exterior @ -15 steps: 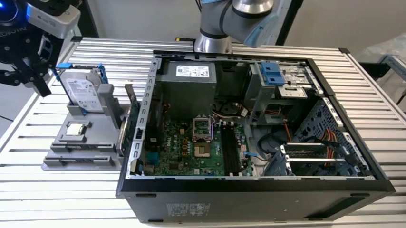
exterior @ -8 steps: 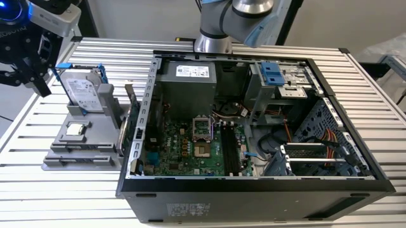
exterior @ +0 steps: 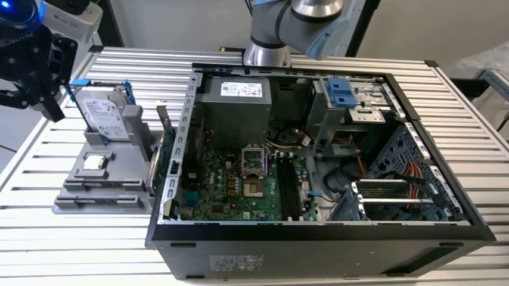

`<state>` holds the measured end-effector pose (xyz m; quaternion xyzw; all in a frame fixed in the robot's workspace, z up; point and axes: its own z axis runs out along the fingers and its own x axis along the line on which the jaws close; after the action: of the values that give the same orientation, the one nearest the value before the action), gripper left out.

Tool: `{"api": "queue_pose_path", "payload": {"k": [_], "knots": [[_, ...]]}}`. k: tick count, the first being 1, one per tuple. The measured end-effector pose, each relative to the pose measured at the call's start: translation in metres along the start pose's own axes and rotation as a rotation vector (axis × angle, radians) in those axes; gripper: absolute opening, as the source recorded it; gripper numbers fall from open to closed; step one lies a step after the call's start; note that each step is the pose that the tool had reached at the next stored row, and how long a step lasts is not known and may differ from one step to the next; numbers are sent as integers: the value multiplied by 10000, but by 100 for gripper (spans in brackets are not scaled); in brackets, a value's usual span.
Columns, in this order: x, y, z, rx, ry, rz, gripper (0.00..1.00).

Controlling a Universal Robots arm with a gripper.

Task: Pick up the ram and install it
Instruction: 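Pick up the ram and move it above insertion slot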

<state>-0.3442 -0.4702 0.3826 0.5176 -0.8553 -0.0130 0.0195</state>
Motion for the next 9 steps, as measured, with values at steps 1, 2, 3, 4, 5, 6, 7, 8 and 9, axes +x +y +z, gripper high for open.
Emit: {"api": "queue_pose_path", "payload": {"k": [1, 2, 3, 4, 5, 6, 7, 8, 9], "knots": [[0, 0, 1, 35, -16, -75, 0], [0, 0, 3, 85, -38, -154, 0], [0, -1, 4, 135, -60, -242, 0], [0, -1, 5, 168, -72, -326, 0], [0, -2, 8, 191, -80, -433, 0], [0, -2, 10, 201, -81, -532, 0], [0, -1, 11, 207, -81, -626, 0], [0, -1, 13, 209, -78, -717, 0], [0, -1, 16, 210, -77, -808, 0]]}}
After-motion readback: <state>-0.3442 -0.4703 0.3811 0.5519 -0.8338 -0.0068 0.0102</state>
